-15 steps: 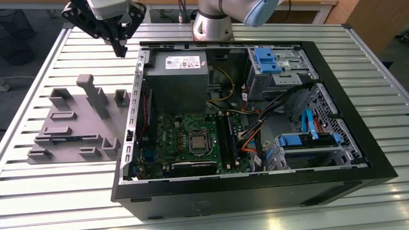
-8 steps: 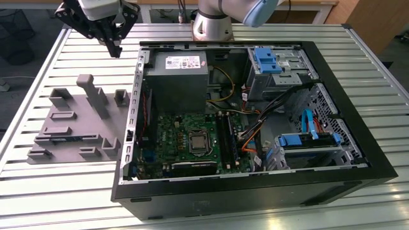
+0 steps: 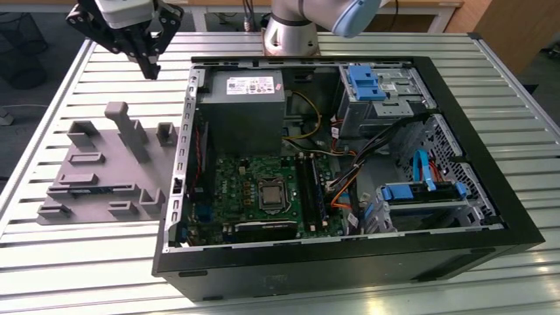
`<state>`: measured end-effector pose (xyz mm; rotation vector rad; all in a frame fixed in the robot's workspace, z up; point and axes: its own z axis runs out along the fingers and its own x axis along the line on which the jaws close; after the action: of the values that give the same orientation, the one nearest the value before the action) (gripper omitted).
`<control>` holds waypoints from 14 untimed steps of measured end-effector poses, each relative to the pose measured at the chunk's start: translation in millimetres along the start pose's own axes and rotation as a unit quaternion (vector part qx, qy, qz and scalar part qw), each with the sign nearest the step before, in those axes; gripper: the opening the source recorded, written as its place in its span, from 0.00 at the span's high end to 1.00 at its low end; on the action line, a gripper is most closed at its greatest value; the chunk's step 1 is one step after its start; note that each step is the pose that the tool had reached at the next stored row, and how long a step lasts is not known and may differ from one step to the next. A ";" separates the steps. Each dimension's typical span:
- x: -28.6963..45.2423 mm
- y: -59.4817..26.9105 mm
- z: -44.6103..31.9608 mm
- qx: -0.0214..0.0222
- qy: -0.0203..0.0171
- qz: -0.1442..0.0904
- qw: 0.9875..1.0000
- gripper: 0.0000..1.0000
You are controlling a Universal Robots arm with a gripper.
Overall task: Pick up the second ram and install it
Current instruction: 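Reach for the second ram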
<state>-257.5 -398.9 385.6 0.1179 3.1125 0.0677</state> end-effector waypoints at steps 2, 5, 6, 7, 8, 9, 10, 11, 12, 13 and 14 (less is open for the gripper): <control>2.5 -0.2 0.1 0.000 0.000 0.000 1.000 0.89; 6.5 -0.5 0.2 0.000 0.000 0.000 1.000 0.89; 8.0 -0.6 0.2 0.000 0.000 0.000 1.000 0.89; 9.5 -0.7 0.2 0.000 0.000 0.000 1.000 0.89; 11.2 -0.9 0.2 0.000 0.000 0.000 1.000 0.89; 12.6 -1.0 0.3 0.000 0.000 0.000 1.000 0.89; 13.9 -1.1 0.3 0.000 0.000 0.000 1.000 0.89; 15.2 -1.2 0.3 0.000 0.000 0.000 1.000 0.89; 16.6 -1.3 0.3 0.000 0.000 0.000 1.000 0.89; 18.0 -1.4 0.3 0.000 0.000 0.000 1.000 0.89; 19.5 -1.5 0.3 0.000 0.000 0.000 1.000 0.89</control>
<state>-277.1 -398.9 384.7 0.1180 3.1125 0.0676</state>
